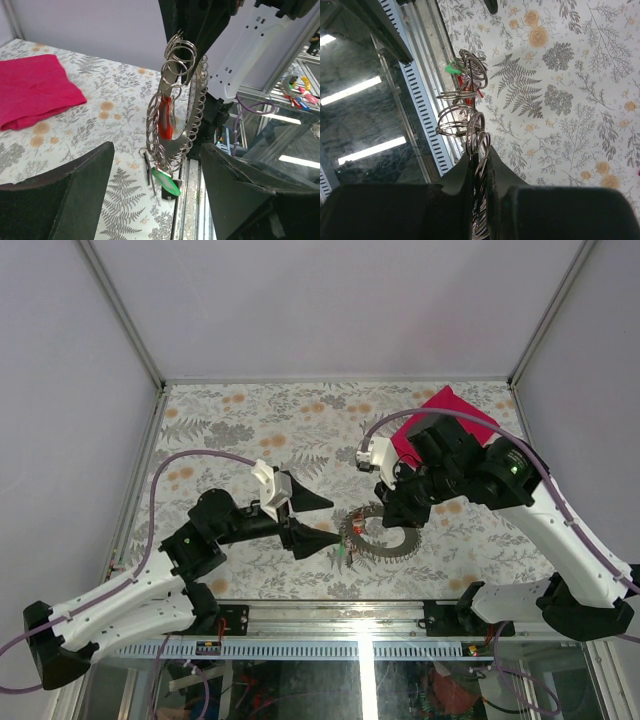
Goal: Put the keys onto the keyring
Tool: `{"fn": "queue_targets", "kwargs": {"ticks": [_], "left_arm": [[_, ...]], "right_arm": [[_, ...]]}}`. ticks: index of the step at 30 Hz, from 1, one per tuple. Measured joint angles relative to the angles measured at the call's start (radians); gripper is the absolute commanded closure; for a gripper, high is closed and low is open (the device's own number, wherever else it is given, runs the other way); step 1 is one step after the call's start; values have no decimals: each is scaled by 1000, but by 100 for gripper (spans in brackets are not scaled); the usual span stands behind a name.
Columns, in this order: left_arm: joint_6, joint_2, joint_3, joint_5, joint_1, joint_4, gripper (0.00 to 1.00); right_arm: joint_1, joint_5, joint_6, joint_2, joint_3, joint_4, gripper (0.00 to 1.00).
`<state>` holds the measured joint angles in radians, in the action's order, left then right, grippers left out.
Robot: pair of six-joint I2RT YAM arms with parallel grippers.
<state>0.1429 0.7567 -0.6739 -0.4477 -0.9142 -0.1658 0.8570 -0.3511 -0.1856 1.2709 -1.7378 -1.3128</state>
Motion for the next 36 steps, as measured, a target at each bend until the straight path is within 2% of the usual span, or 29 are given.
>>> {"fn": "queue_targets", "kwargs": {"ticks": [5, 8, 19, 26, 29, 32, 36], "left_arm": [[-2, 67, 0, -78, 0, -72, 33], [0, 106, 0, -112, 0, -102, 39], [30, 178, 0, -208, 0, -188, 73], [42, 180, 0, -244, 0, -205, 98], [43, 179, 0, -252, 0, -205, 100], [44, 179, -3, -257, 0, -204, 100], [35, 179, -43, -248, 0, -148, 100]], "right_arm": [[2, -34, -32, -17, 0, 0, 100], [2, -56, -44, -22, 0, 3, 100], [2, -106, -69, -51, 0, 31, 100], [2, -106, -76, -64, 5, 44, 100], [2, -108, -77, -79, 23, 61, 100], [2, -112, -76, -101, 50, 85, 91], [2, -104, -67, -142, 86, 132, 65]]}}
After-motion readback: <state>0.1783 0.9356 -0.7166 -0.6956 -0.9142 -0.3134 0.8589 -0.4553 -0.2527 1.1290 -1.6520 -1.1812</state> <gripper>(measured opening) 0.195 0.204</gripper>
